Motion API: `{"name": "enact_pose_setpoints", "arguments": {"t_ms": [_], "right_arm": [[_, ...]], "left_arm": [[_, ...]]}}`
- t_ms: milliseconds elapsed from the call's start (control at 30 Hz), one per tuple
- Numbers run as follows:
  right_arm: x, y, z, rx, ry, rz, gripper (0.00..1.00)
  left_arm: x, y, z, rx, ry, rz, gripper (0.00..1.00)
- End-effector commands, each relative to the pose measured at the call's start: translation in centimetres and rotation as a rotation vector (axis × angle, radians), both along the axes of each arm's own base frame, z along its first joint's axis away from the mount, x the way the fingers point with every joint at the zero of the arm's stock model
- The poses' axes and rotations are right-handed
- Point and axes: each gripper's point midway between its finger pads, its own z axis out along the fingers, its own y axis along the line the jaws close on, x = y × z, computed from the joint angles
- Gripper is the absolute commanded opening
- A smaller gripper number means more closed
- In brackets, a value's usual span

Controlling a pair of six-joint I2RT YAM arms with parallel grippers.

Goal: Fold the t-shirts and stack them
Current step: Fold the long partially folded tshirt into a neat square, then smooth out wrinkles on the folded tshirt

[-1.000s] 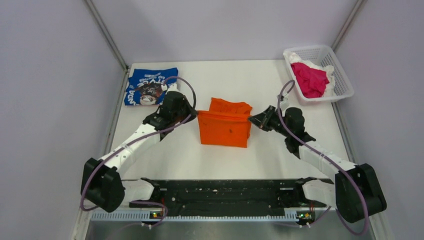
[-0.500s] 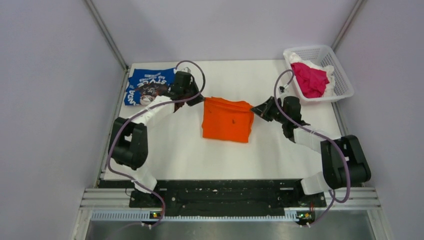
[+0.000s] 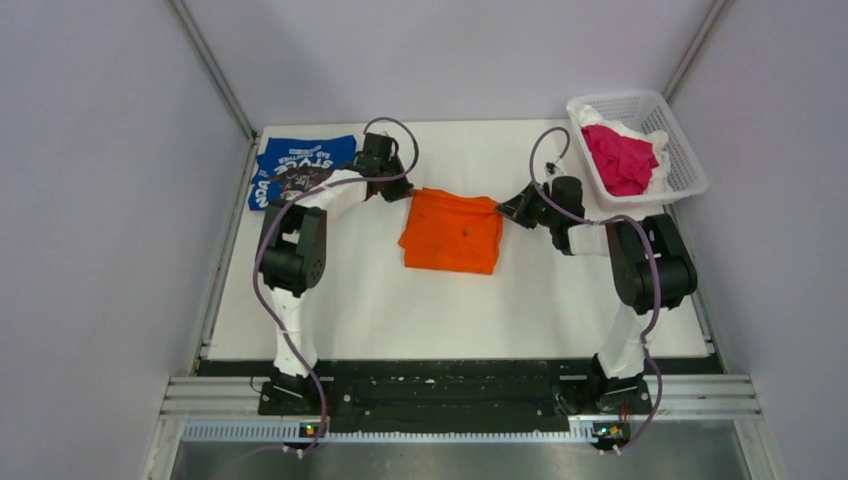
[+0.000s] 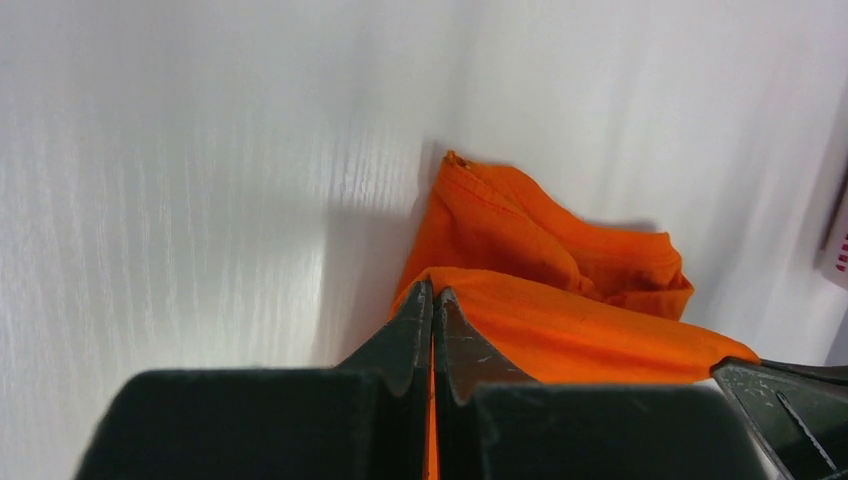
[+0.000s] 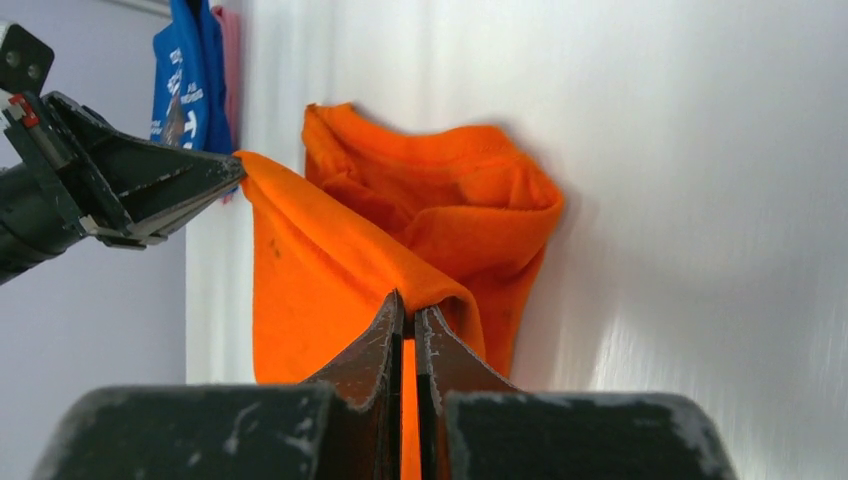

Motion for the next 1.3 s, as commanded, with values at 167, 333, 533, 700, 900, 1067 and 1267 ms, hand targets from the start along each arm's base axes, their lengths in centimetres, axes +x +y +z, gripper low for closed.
{"name": "enact_pose_setpoints", "arguments": {"t_ms": [167,333,533,700,900,1067,1267], "right_arm": [[4.9,-1.5,2.2,-0.055,-0.083,-0.065,0.61],[3.3,-2.0,5.6,-0.106,-0.129,-0.070,0.99],[-1.5,1.9,7.7,-0.039,-0.160,0.064,0.99],[-2.1,4.7,7.6,0.020,-0.161,0.149,0.99],[1.9,4.8,3.9,-0.031,-0.105,0.105,0.99],[5.0,3.8,-2.4,-0.094,0.027,0.037,0.99],[5.1,3.9,-3.0,-0.101,0.055,0.044,0.99]], "left_arm": [[3.6,0.1,1.9,0.038,-0.032,-0.005,0.47],[1.9,-0.2,5.7,0.013,-0.074,-0.026,0.67],[-2.1,-2.9,6.4,-0.061,-0.094,-0.111,0.84],[-0.5,-4.4,3.9,-0.102,-0.046,-0.115,0.84],[2.0,-4.5,0.5,-0.067,0.011,-0.072,0.84],[2.1,-4.0,-2.5,-0.036,0.074,-0.046,0.84],[1.9,-3.3,-3.3,-0.007,0.093,-0.031,0.84]]}}
